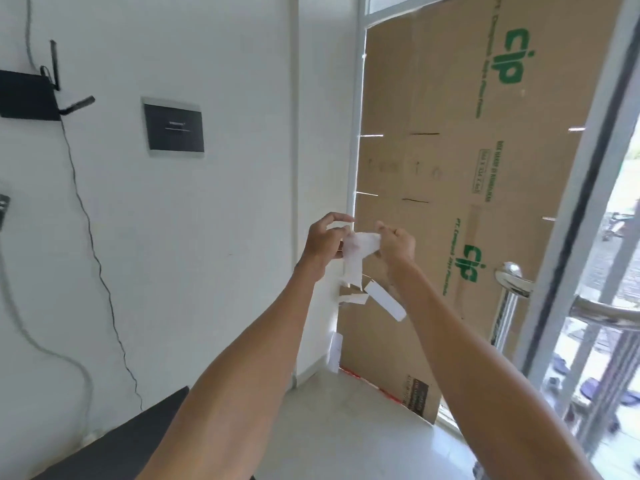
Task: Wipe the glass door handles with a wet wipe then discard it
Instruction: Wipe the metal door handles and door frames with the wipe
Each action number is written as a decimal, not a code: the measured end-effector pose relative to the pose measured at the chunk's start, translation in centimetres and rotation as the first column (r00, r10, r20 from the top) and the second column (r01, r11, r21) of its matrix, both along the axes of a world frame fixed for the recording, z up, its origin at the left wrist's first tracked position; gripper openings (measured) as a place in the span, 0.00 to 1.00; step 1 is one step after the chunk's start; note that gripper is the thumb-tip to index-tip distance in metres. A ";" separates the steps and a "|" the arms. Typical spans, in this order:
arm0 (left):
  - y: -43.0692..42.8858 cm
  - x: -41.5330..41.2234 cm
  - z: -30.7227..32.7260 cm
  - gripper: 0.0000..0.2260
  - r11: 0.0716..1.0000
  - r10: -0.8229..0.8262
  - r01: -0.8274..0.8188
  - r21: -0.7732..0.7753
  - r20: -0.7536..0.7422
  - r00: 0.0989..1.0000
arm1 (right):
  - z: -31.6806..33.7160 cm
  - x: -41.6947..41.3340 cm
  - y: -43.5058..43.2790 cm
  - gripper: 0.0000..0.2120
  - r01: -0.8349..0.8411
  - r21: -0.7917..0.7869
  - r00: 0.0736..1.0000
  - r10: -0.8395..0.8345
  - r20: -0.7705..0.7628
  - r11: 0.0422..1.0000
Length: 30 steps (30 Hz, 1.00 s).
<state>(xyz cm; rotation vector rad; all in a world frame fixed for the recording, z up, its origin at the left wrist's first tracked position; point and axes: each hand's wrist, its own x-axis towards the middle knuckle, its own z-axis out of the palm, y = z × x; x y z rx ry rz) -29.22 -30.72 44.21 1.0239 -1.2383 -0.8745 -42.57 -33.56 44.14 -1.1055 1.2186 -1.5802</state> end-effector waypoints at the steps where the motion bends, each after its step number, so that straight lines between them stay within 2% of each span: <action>1: -0.5 -0.5 0.0 0.10 1.000 -0.003 0.003 -0.004 -0.003 1.000 | -0.1 -0.7 0.3 0.10 -0.053 0.066 0.997 0.049 0.064 0.996; 3: -1.7 -1.7 -0.3 0.11 1.000 -0.020 0.020 -0.002 -0.017 1.000 | -0.5 -2.2 1.1 0.12 -0.098 0.152 0.991 0.083 0.101 0.983; 4: -3.2 -3.6 -0.6 0.11 0.996 -0.083 0.084 0.021 -0.033 0.996 | -0.8 -4.2 1.0 0.15 -0.049 0.155 0.997 0.040 0.059 0.987; 6: -4.3 -4.8 -1.3 0.09 0.990 -0.126 0.127 0.058 -0.032 0.992 | -1.2 -5.4 1.5 0.24 -0.007 0.142 0.994 0.022 -0.109 0.990; 8: -4.2 -5.6 -1.6 0.11 0.981 -0.169 0.172 0.084 -0.050 0.984 | -1.5 -6.2 1.4 0.27 -0.003 0.110 0.956 0.035 -0.291 0.994; 10: -5.9 -7.1 -2.0 0.14 0.954 -0.274 0.281 0.107 -0.077 0.959 | -1.5 -7.6 0.8 0.20 0.044 0.051 0.921 -0.021 -0.389 0.998; 13: -7.5 -9.0 -2.2 0.17 0.905 -0.398 0.409 0.117 -0.100 0.912 | -1.6 -9.9 0.0 0.18 0.030 -0.009 0.884 -0.030 -0.467 1.000; 15: -8.9 -9.9 -1.9 0.18 0.877 -0.453 0.469 0.108 -0.142 0.880 | -1.5 -10.5 -0.1 0.10 0.069 -0.025 0.866 -0.073 -0.494 0.997; 18: -10.5 -11.4 -1.6 0.18 0.835 -0.523 0.537 0.123 -0.129 0.843 | -1.1 -11.4 -0.2 0.07 0.279 -0.118 0.766 -0.295 -0.572 0.953; 21: -11.0 -13.0 -1.3 0.16 0.797 -0.586 0.592 0.119 -0.082 0.806 | -0.1 -11.9 0.2 0.04 0.392 -0.242 0.652 -0.454 -0.608 0.887; 28: -11.8 -16.8 -1.4 0.11 0.766 -0.636 0.635 0.097 -0.029 0.771 | 2.5 -12.4 2.1 0.04 0.563 -0.360 0.428 -0.635 -0.644 0.744; 30: -11.6 -17.3 -1.4 0.11 0.766 -0.637 0.637 0.087 -0.030 0.770 | 2.9 -12.3 2.5 0.05 0.610 -0.421 0.309 -0.691 -0.654 0.672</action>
